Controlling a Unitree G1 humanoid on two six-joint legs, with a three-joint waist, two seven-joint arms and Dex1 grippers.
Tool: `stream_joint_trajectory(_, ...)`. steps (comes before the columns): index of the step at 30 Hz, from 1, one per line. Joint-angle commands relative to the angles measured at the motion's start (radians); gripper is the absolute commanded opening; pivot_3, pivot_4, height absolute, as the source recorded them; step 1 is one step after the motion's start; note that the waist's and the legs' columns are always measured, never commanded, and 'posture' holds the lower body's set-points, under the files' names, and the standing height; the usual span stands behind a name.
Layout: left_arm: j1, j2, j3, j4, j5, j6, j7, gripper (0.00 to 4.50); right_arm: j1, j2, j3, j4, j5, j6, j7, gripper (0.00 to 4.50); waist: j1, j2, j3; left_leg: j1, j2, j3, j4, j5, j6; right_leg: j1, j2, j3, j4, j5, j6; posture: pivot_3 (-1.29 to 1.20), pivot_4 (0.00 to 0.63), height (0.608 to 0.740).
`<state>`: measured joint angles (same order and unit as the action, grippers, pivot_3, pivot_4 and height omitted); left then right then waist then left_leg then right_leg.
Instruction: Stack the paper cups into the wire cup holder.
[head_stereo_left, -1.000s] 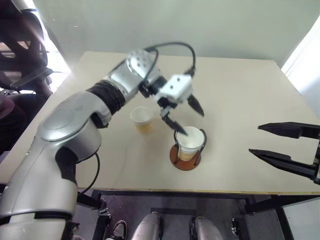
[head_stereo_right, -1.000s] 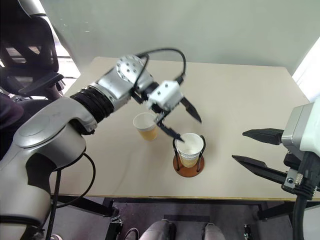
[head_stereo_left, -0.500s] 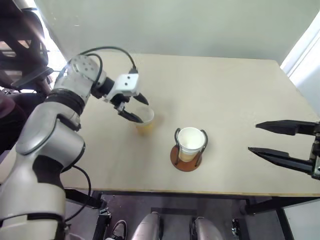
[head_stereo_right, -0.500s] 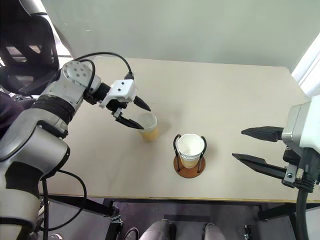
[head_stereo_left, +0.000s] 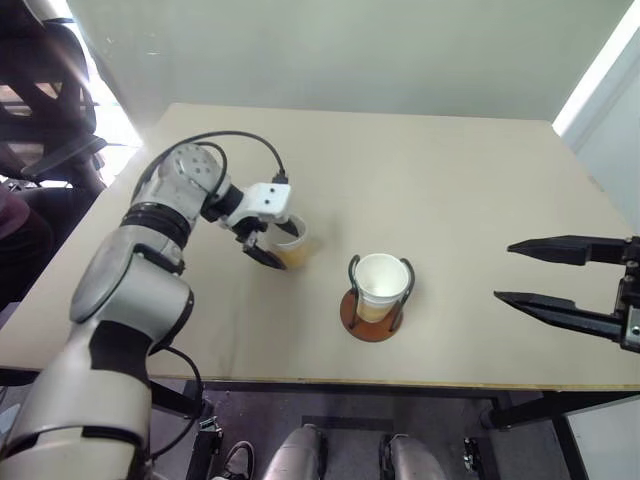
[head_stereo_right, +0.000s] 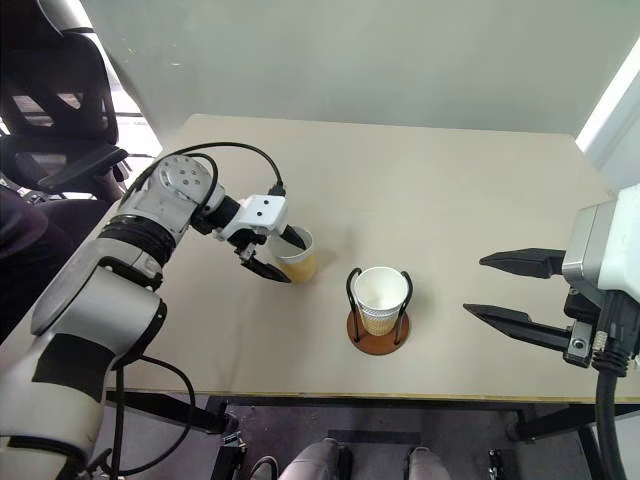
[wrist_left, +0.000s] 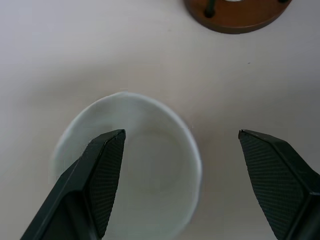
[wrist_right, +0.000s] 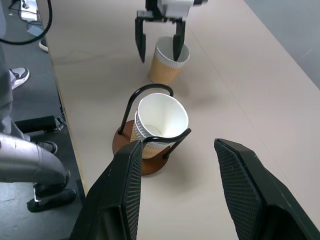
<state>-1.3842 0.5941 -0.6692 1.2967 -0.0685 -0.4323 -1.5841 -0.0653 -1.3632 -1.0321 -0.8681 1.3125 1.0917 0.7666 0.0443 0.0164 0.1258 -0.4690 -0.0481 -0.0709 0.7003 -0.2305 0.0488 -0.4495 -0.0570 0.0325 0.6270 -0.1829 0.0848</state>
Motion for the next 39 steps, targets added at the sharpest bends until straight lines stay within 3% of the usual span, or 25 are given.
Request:
stream_joint_trajectory(1,-0.002,-0.011,0.065,0.009,0.078,-0.025,0.021,3.49,-0.015,-0.009,-0.022,0.010,0.012,0.000,0.003,2.31,-0.001,0.000,0.000,0.000,-0.002,0.002,0.000,0.001,0.000,0.000,0.003,-0.002,0.000,0.000,0.000,0.00,0.150,0.740)
stream_joint_trajectory(7,-0.019,-0.026,0.157,0.012,0.141,-0.020,-0.017,1.44,-0.022,-0.003,-0.049,0.014,0.058,0.016,-0.016,2.31,-0.002,0.000,0.000,0.000,-0.002,0.002,-0.001,0.003,0.001,0.000,0.002,-0.002,0.000,0.002,0.000,0.00,0.150,0.740)
stream_joint_trajectory(11,-0.071,-0.023,0.185,-0.002,0.098,-0.022,-0.030,0.04,-0.021,0.013,-0.097,0.023,0.110,0.033,-0.033,2.31,0.000,0.000,0.000,-0.001,-0.002,0.000,-0.001,0.003,0.001,-0.001,0.001,-0.001,0.000,0.002,0.000,0.00,0.150,0.740)
stream_joint_trajectory(13,-0.099,-0.019,0.180,-0.025,0.047,-0.023,-0.030,0.04,-0.011,0.023,-0.133,0.029,0.132,0.053,-0.043,2.31,0.000,0.000,0.000,-0.001,-0.002,-0.001,-0.001,0.004,0.001,0.000,-0.001,0.000,0.000,0.003,0.000,0.00,0.150,0.740)
stream_joint_trajectory(17,-0.200,0.009,0.112,-0.181,-0.240,0.032,-0.030,0.04,0.022,0.040,-0.275,0.065,0.171,0.146,-0.069,2.31,0.003,-0.003,0.002,-0.003,-0.003,-0.001,-0.001,0.004,0.002,-0.002,-0.001,-0.001,-0.001,0.003,0.001,0.00,0.150,0.740)
stream_joint_trajectory(20,-0.231,0.038,0.004,-0.344,-0.480,0.083,-0.030,0.00,0.040,0.034,-0.351,0.078,0.225,0.188,-0.080,2.90,0.004,-0.003,0.000,-0.003,-0.005,-0.002,-0.002,0.002,0.003,-0.002,-0.003,0.000,-0.002,0.004,0.002,0.00,0.150,0.740)
stream_joint_trajectory(25,-0.258,0.079,-0.174,-0.532,-0.751,0.115,-0.030,0.00,0.066,0.023,-0.419,0.075,0.302,0.210,-0.113,4.47,-0.002,0.004,-0.002,0.003,-0.009,0.003,-0.002,-0.006,0.002,0.002,-0.002,-0.001,0.001,-0.003,0.006,0.00,0.150,0.740)
stream_joint_trajectory(33,-0.319,0.045,-0.385,-0.579,-0.918,0.048,-0.030,0.00,0.130,0.010,-0.568,0.044,0.409,0.248,-0.192,4.47,-0.006,0.004,-0.001,0.001,-0.006,-0.002,-0.001,-0.007,0.001,0.002,-0.003,0.001,0.001,-0.003,0.006,0.00,0.150,0.740)
stream_joint_trajectory(39,-0.360,0.039,-0.561,-0.595,-0.944,-0.042,-0.030,0.00,0.188,-0.025,-0.714,0.076,0.536,0.275,-0.286,4.47,-0.002,0.006,-0.001,0.002,-0.007,-0.003,-0.001,-0.008,0.000,0.003,-0.004,0.001,0.000,-0.003,0.005,0.00,0.150,0.740)
